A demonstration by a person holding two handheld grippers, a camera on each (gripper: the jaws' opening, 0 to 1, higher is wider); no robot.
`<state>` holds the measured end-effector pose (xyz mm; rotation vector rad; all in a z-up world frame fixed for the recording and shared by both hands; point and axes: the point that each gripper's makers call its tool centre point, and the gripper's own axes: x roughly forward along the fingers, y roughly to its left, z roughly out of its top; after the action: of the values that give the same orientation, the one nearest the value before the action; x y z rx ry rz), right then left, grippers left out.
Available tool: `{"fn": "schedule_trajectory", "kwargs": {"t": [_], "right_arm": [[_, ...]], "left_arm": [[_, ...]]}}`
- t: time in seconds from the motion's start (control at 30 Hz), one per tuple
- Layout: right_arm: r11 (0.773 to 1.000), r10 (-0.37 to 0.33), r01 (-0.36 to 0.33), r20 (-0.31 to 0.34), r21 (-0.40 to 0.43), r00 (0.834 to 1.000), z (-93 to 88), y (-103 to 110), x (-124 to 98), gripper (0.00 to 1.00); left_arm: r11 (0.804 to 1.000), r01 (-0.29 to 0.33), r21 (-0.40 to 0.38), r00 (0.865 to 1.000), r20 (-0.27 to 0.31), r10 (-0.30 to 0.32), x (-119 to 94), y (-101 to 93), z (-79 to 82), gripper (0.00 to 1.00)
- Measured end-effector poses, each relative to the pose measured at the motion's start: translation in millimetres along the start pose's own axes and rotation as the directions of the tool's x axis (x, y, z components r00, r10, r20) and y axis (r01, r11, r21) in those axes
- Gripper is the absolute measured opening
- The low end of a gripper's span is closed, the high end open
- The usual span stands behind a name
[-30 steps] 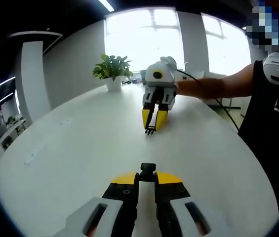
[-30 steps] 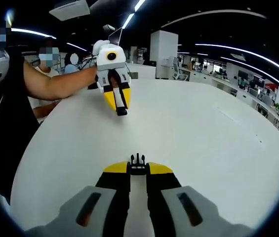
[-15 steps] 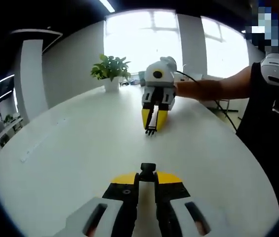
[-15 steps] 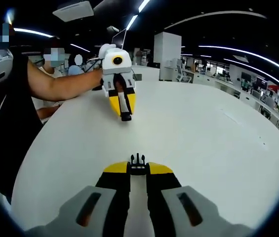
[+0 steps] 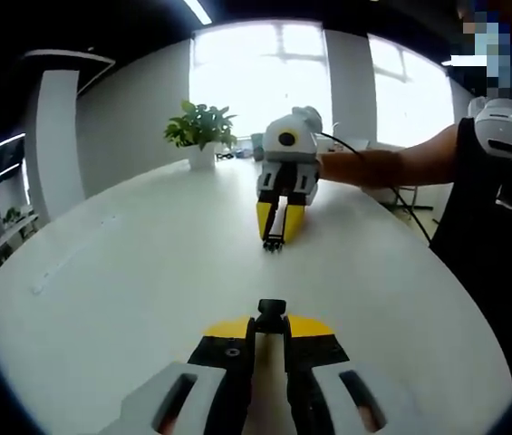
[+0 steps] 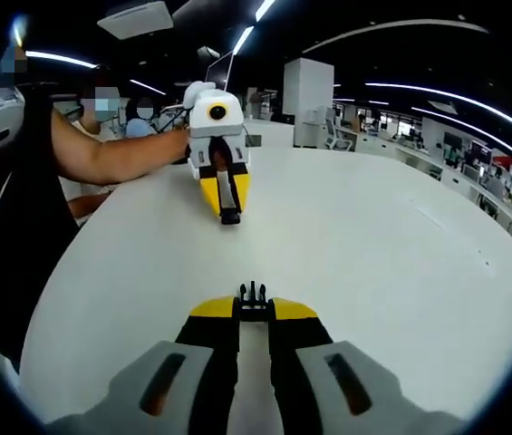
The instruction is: Snap the two parts of the plastic buckle together until the buckle closes and remains connected.
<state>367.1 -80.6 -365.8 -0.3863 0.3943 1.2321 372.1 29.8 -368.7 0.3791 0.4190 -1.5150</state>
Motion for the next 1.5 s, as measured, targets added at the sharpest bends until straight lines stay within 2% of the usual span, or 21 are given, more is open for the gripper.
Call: {"fn": "schedule_trajectory", "kwargs": {"t": [0.57,0.73,0.83,1.5], "right_arm": [[1.0,0.015,-0.015,0.003,-0.002,1.0,1.4,3.0,1.5,0.11],[1.0,0.02,-0.02,-0.001,-0.004,1.0,0.4,3.1,2.3,0.11],[1.0,0.022,-0.022,-0.003,-0.003,1.0,-1.0,2.4,2.9,0.11],[1.0,0.023,-0.023,0.004,-0.013,1.0,1.0,3.7,2.6,0.11]], "left_arm": [[1.0,0.012,-0.024,1.0,0.018,-0.012,-3.5,2.1,-0.8,0.1],[1.0,0.009,-0.018,1.0,0.007,-0.009,-2.5,1.9,-2.7,0.1],[1.0,0.002,-0.009,1.0,-0.02,-0.002,1.0,0.6,-6.7,0.1],[1.0,0.01,-0.012,1.0,-0.004,-0.01,0.4,-5.7,-4.7,0.1]]}}
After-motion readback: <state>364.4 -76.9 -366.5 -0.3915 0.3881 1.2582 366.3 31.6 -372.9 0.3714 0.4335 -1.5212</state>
